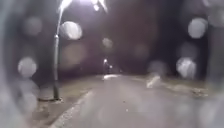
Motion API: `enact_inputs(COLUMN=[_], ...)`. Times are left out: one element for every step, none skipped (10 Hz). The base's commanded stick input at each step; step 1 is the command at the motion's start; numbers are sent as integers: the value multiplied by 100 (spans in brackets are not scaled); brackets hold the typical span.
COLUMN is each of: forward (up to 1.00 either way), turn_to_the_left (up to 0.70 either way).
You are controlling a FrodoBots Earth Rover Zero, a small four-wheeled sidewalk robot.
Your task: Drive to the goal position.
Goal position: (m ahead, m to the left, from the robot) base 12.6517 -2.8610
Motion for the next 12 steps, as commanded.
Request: enact_inputs(forward=[100, 100, 100, 100, 100, 100, 100, 100, 100, 100, 100, 100], turn_to_the_left=[0, 0, 0, -1, -1, -3, -9, -14, -7, -6, -5, -4])
